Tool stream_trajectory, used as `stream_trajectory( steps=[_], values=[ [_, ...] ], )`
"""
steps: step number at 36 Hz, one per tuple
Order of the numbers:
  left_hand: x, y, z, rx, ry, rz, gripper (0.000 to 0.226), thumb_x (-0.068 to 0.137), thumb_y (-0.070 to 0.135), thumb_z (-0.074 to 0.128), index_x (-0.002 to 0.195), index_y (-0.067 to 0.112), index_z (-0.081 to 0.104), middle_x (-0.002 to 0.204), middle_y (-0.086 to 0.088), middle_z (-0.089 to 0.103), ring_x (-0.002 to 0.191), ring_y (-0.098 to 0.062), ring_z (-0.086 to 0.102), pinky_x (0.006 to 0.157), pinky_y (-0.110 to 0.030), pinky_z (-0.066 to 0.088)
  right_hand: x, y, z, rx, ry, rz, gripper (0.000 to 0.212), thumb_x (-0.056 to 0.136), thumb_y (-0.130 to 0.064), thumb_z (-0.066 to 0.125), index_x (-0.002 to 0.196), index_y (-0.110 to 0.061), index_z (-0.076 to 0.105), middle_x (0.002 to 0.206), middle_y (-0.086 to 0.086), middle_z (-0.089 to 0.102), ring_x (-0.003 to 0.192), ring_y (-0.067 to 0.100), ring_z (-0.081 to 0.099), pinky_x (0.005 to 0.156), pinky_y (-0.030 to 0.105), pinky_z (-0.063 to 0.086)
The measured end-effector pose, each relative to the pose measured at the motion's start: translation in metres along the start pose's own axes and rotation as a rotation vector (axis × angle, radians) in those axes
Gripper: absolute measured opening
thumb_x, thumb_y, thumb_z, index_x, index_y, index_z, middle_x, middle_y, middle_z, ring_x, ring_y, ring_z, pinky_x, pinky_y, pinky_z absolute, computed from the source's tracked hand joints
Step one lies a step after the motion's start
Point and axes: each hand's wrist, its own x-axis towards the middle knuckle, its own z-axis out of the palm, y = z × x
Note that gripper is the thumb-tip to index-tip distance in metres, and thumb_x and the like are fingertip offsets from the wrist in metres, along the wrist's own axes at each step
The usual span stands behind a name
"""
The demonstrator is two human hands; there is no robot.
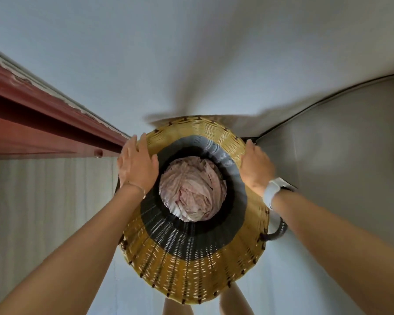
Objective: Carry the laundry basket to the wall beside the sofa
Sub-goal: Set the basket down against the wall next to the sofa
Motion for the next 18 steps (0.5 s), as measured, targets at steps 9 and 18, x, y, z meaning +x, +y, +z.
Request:
stream_trajectory(
  steps=[9, 18],
  values=[
    [0.003, -0.009, 0.030, -0.064, -0.001, -0.098, 0.055, 0.090, 0.023, 0.045, 0.141, 0.011, 0.028, 0.145, -0.016, 0.038, 0.130, -0.037, 0.035, 0.106, -0.049, 0.029, 0.045, 0.003, 0.006, -0.143, 0.131, -0.040, 0.032, 0.087, 0.001, 0.043, 0.118, -0.004, 0.049, 0.123, 0.020, 0.053, 0.111, 0.040, 0.054, 0.083, 0.046, 0.047],
    [-0.051, -0.019, 0.042, -0.188, -0.160, -0.429, 0.073, 0.087, 0.030, 0.051, 0.144, 0.009, 0.011, 0.152, -0.018, 0.020, 0.138, -0.038, 0.022, 0.112, -0.054, 0.023, 0.042, -0.064, 0.018, -0.075, 0.242, -0.411, 0.046, 0.082, 0.004, 0.046, 0.126, -0.009, 0.052, 0.125, 0.013, 0.059, 0.114, 0.034, 0.054, 0.087, 0.041, 0.046]
  ],
)
